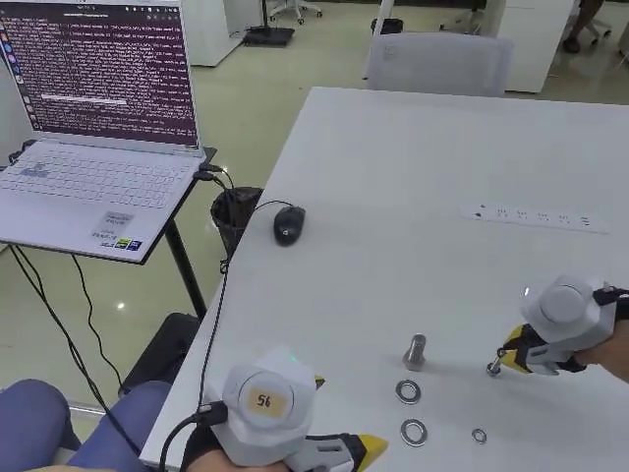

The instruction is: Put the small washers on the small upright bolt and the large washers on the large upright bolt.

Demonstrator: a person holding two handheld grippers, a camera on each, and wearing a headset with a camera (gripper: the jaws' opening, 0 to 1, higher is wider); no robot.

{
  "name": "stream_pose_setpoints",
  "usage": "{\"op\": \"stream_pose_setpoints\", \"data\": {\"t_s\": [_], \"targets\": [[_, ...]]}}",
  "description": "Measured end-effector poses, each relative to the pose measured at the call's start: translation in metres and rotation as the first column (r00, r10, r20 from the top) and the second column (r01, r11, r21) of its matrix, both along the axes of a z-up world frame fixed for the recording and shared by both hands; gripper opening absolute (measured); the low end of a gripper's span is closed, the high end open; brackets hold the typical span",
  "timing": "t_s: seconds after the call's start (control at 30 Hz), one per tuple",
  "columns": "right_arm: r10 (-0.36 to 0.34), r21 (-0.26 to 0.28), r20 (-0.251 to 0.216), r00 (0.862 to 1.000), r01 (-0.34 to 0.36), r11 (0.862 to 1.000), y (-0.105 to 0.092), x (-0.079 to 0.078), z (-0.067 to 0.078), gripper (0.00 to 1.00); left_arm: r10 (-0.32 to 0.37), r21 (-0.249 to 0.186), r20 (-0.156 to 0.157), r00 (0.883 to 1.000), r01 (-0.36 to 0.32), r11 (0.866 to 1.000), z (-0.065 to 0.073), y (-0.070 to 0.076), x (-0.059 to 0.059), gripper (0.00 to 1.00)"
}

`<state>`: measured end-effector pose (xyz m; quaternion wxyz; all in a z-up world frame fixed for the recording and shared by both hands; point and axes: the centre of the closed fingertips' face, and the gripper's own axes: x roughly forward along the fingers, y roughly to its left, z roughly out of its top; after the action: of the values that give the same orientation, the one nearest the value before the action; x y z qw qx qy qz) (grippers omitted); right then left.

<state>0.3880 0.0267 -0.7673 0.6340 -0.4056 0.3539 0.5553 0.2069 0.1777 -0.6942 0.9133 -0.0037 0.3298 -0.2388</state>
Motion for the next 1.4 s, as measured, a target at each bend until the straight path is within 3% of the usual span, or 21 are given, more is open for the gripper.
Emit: {"op": "stream_pose_setpoints", "data": {"t_s": [0.57, 1.1, 1.4], "targets": [[0.032, -0.060, -0.035, 0.999, -0.034, 0.998, 0.003, 0.007, -0.034, 0.14, 0.012, 0.003, -0.008, 1.000, -0.012, 1.000, -0.002, 0.004, -0.003, 0.61], [-0.010, -0.030, -0.061, 0.998, 0.008, 1.000, 0.002, 0.001, -0.036, 0.17, 0.019, 0.001, -0.007, 1.000, -0.019, 1.000, -0.002, 0.004, -0.006, 0.61], [-0.111, 0.042, -0.044, 0.993, 0.113, 0.993, -0.015, 0.005, -0.023, 0.20, 0.013, 0.001, -0.003, 1.000, -0.013, 1.000, -0.001, 0.001, -0.006, 0.61]]}}
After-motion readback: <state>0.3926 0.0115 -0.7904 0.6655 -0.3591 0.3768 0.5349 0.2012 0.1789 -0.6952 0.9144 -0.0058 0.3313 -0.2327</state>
